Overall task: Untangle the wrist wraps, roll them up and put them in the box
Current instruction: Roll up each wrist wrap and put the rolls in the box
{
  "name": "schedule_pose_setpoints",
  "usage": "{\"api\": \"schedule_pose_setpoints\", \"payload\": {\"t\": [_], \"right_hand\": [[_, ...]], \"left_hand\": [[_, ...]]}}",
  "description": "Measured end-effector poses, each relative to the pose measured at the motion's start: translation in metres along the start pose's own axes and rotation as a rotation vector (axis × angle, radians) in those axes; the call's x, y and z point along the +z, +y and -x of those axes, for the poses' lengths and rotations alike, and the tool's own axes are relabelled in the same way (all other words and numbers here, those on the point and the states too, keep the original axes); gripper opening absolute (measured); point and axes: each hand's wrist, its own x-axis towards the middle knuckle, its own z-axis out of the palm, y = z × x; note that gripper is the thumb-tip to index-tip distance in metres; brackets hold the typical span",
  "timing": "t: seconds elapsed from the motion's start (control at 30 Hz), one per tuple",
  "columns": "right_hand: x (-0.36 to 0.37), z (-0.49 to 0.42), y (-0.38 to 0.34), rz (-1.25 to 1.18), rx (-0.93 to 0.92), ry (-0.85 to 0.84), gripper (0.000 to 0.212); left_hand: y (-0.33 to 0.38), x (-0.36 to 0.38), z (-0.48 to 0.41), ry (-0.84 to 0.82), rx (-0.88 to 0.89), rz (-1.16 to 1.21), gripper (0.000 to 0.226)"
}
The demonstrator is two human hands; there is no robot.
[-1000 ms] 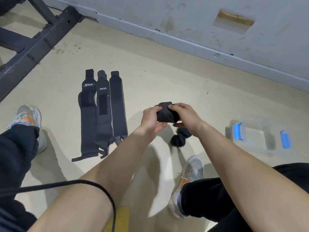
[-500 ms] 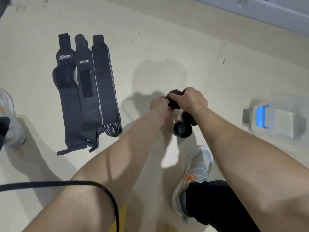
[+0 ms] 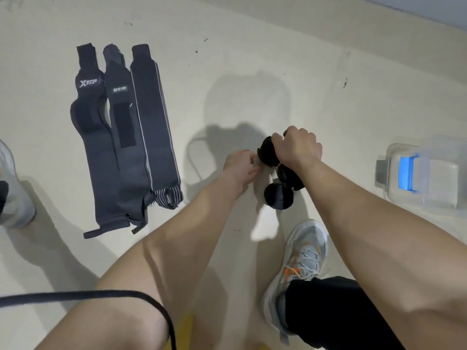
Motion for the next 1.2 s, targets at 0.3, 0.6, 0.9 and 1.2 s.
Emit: {"api": "schedule_pose_setpoints", "payload": {"t": [0.3, 0.6, 0.9, 1.2], "right_hand": [[-0.005, 0.061, -0.057, -0.037, -0.23, 0.008, 0.037], [0.073, 0.096, -0.135, -0.268, -0.23, -0.4, 0.048], [0.153, 0.087, -0.188, -0.405, -0.037, -0.43, 0.004], [0.169, 0.075, -0.193, -0.511, 0.068, -0.413, 0.024]], "left_hand": [[-0.01, -0.098, 0.034, 0.098, 0.143, -0.252, 0.021], [-0.031, -0.21, 0.027, 0.388, 0.17, -0.393, 0.033], [-0.033, -0.233, -0.022, 0.391, 0.106, -0.457, 0.049], [-0.038, -0.24, -0.04, 0.399, 0.07, -0.481, 0.046]]}}
